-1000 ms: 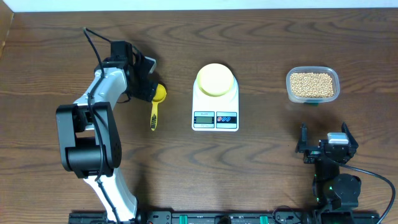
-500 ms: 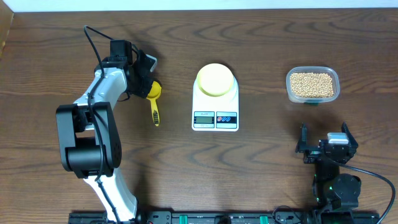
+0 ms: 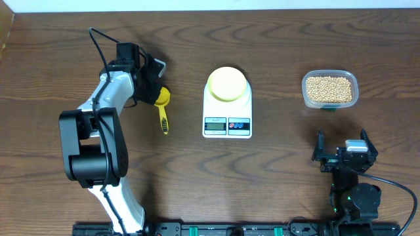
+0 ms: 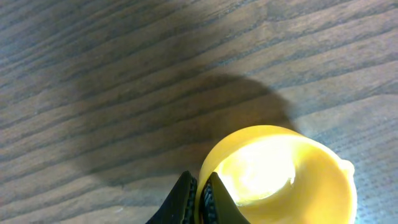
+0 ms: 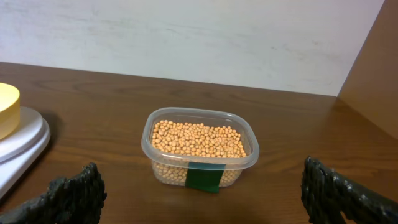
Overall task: Scoop item into bowl and weigh 50g on scale
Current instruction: 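Carry the scoop with the left gripper toward the scale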
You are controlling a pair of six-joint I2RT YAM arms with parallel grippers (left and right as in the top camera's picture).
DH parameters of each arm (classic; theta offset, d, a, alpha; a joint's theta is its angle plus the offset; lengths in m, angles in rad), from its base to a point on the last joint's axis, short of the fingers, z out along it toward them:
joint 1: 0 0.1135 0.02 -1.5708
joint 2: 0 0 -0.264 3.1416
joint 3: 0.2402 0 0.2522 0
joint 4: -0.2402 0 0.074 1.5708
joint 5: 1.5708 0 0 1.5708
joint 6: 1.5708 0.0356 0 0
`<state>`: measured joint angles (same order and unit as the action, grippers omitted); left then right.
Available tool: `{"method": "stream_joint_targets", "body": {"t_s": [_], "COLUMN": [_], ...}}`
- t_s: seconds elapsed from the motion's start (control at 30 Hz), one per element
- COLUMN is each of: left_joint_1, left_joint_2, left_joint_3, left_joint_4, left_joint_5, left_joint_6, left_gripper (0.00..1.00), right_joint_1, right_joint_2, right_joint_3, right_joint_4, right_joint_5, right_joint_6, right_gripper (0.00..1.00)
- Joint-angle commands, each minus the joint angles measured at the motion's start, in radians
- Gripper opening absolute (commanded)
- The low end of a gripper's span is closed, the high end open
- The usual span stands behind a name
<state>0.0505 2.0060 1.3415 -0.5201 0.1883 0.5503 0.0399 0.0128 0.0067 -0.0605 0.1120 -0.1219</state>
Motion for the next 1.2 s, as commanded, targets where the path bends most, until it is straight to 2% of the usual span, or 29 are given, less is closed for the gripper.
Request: {"method": "stream_joint_targets", "body": {"t_s": [0.0,0.23,0.43,0.6,0.8,1.0,1.17], "left_joint_1": [0.004,0.004,0.004,0.004,0.004,0.004,0.004], "left_joint_2": [-0.09,-0.214,-0.293,-0.381,-0.463,-0.498,-0.5], "left_joint_3": [0.0,0.0,0.0,0.0,0.0,0.0,0.0], "left_joint_4": [-0.01,-0.025,-0.095,-0.198,-0.285,-0.345,-0.37], "left_joint_5": [0.006,0.006,0.006,0.006,0.006,0.021,0.152], "left_joint_6": [-0.035,-0.268,-0.343,-0.457,-0.663,-0.951,-1.086], "left_gripper": [0.07,0.07,0.08,0.07,0.07,0.07,0.07], "right_joint_1": [0.007,0.007,0.007,0.007,0.007,0.007,0.007], "right_joint_2": [-0.006,-0.006,-0.006,-0.006,-0.006,-0.006,-0.006], "right_joint_3": [-0.001,-0.001,-0.001,-0.001,-0.001,-0.001,-0.001], "right_joint_4": [-0.004,-0.004,-0.004,-0.004,-0.004,-0.004,-0.004], "right_joint_5": [-0.002,-0.002,-0.002,-0.002,-0.002,-0.002,-0.002], "right_joint_6": [-0.014,-0.014,-0.014,-0.014,-0.014,-0.014,-0.014], "right_gripper": [0.99,0.99,0.99,0.99,0.99,0.99,0.99]}}
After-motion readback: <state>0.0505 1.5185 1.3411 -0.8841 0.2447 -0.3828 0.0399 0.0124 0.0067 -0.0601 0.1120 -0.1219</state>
